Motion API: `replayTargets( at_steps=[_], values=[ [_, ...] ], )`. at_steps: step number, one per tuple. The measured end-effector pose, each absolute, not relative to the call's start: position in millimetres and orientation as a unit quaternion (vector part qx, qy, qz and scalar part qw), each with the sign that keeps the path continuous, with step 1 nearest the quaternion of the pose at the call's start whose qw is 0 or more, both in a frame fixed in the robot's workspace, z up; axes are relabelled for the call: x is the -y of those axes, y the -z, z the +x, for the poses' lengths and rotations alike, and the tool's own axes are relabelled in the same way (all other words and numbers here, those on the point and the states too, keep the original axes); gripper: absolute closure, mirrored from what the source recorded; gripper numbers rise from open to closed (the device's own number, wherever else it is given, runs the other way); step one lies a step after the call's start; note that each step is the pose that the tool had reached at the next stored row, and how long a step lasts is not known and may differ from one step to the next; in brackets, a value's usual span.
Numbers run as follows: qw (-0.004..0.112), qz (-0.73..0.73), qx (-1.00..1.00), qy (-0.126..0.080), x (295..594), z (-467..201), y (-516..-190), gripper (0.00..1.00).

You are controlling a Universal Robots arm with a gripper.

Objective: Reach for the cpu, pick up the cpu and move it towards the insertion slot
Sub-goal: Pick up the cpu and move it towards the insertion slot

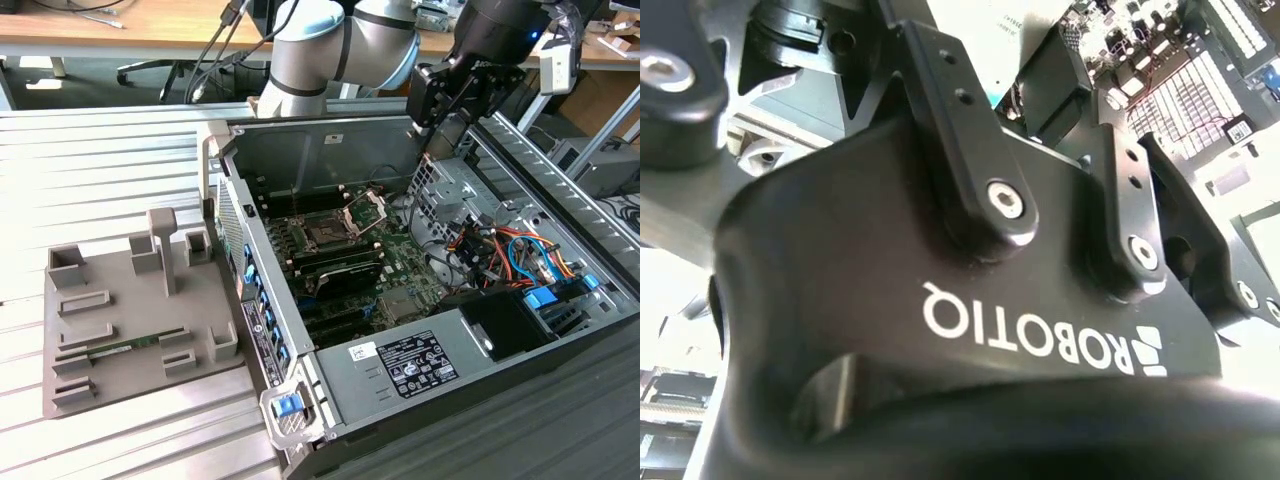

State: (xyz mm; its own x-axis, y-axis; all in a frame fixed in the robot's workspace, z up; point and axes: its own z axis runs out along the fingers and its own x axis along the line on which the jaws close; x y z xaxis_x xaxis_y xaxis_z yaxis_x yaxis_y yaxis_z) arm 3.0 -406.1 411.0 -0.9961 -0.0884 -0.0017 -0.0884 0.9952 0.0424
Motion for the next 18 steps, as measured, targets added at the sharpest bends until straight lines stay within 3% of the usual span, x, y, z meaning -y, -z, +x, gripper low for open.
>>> replayTargets(
  at_steps=[18],
  values=[
    [0.0, 0.044, 0.999, 0.021, 406.1, -1.7, -407.6, 0.45]
  ],
)
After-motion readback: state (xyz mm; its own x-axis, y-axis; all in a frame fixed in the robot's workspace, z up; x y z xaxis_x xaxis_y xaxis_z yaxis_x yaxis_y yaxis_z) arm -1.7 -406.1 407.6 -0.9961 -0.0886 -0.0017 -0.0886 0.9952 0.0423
